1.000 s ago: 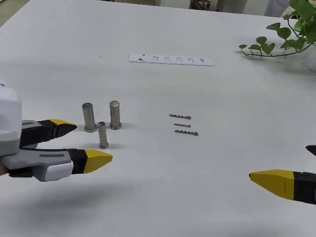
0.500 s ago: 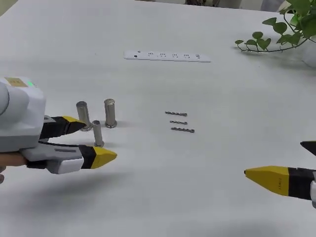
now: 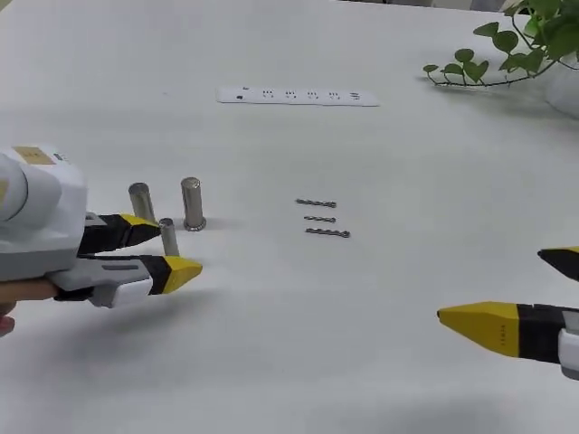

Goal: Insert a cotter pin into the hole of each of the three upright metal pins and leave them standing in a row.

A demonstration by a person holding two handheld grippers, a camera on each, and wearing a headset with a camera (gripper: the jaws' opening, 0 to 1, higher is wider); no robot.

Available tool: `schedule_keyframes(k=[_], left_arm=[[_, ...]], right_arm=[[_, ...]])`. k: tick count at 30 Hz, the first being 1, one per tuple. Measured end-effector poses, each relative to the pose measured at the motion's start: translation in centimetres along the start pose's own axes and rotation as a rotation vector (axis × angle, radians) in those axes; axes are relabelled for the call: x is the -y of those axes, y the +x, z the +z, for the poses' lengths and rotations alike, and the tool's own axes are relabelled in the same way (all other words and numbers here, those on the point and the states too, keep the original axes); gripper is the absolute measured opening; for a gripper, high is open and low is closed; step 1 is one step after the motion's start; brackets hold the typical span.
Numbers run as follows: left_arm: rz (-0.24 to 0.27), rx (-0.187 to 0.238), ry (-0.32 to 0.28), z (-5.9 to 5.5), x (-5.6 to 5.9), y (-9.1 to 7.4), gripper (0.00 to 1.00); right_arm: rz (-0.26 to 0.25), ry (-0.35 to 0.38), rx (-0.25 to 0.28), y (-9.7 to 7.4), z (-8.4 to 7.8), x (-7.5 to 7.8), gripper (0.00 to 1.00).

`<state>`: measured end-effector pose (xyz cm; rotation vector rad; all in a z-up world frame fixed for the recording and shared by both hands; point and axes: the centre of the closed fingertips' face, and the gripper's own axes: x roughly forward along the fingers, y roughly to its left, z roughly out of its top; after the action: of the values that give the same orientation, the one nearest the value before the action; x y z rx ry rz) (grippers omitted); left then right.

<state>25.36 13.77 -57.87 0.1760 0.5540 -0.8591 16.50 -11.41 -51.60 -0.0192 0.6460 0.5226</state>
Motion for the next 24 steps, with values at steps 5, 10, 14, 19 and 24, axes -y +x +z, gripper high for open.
schedule_keyframes(k=[5, 10, 14, 19, 24], left_arm=[[0.028, 0.006, -0.009, 0.0, -0.7, 0.1, 0.22], [0.039, -0.011, 0.028, -0.2, -1.1, 0.3, 0.12], [0.042, -0.006, 0.029, 0.0, -1.2, 0.5, 0.11], [0.022, -0.044, 0.065, -0.5, -1.0, 0.8, 0.06], [0.01, -0.032, 0.07, -0.2, -1.0, 0.8, 0.06]], right_arm=[[0.001, 0.003, -0.003, 0.0, -0.1, 0.0, 0.98], [0.0, 0.009, -0.004, 0.0, -0.1, 0.1, 0.97], [0.0, 0.005, -0.005, 0.0, -0.1, 0.1, 0.97], [0.002, 0.003, -0.008, -0.1, -0.1, 0.1, 0.96], [0.003, 0.004, -0.01, 0.0, -0.2, 0.1, 0.97]])
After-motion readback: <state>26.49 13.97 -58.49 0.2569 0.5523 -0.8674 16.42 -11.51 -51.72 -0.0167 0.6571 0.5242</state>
